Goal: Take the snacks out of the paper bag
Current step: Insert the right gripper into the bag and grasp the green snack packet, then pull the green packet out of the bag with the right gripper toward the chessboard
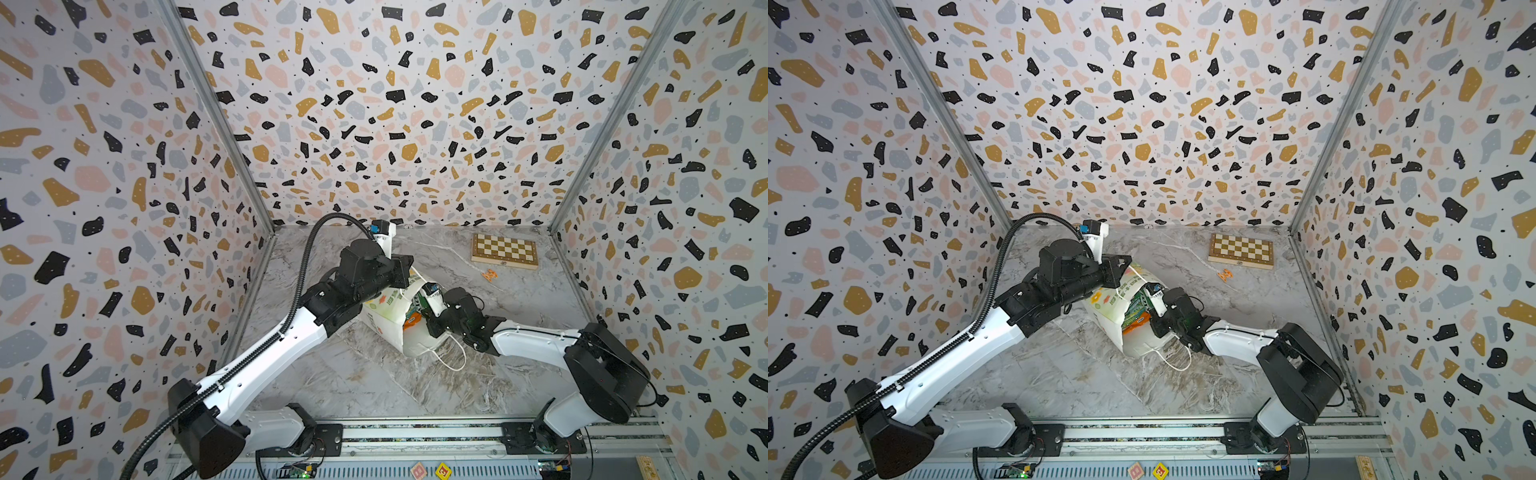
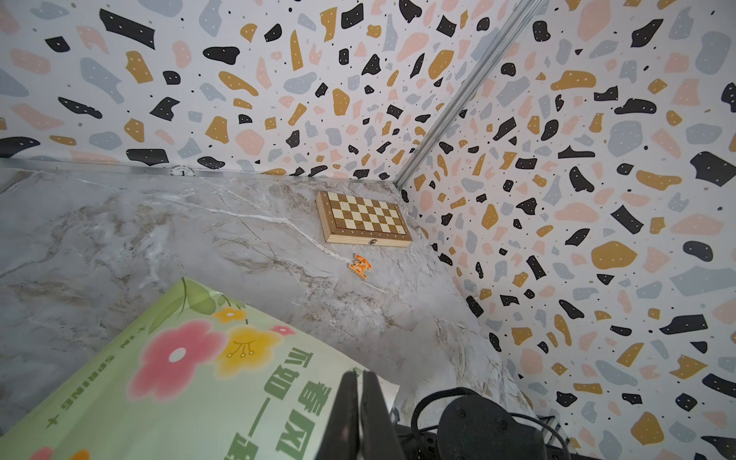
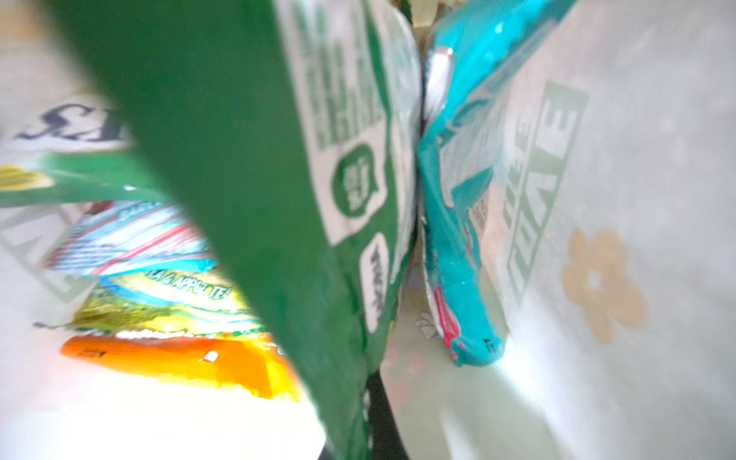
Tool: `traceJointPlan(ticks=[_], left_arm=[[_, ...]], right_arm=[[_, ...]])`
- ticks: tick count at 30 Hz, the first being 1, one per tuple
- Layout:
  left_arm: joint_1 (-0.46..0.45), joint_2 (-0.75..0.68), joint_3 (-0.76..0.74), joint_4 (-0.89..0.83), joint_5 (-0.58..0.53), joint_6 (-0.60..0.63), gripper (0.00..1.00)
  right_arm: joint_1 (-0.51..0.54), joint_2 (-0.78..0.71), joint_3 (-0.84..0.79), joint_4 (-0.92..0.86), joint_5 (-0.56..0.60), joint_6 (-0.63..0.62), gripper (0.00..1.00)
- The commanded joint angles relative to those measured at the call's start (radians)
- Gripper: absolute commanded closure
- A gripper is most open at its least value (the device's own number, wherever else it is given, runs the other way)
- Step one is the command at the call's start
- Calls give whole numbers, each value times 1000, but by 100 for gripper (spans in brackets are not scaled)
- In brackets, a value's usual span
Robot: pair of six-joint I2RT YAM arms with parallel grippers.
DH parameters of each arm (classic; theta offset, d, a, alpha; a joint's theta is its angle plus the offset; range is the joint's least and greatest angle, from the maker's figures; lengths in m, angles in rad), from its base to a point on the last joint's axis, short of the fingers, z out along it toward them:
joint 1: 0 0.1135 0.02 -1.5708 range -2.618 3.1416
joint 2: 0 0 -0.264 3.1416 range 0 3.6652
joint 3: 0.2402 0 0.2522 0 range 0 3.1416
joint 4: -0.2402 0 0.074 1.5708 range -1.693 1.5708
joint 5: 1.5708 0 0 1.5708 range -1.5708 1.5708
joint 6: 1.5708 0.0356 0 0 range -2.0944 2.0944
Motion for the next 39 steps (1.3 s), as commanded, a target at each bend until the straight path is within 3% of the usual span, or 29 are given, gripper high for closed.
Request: traceJointPlan(ticks=[1,17,30,39], left_arm=[[-2,8,6,78,-46,-19,100],[-2,33,-12,56,-159,-32,100],[-2,39,-15,56,-175,-32,100],[-2,48,-16,59,-166,-35,100]], right_arm=[[-4,-90,-10,-17,-68,-31,100],[-4,-247,-31,-107,-85,-33,100],[-5,-422,-27,-213,-94,-31,100],[-5,-557,43,-335,-168,-51,100]])
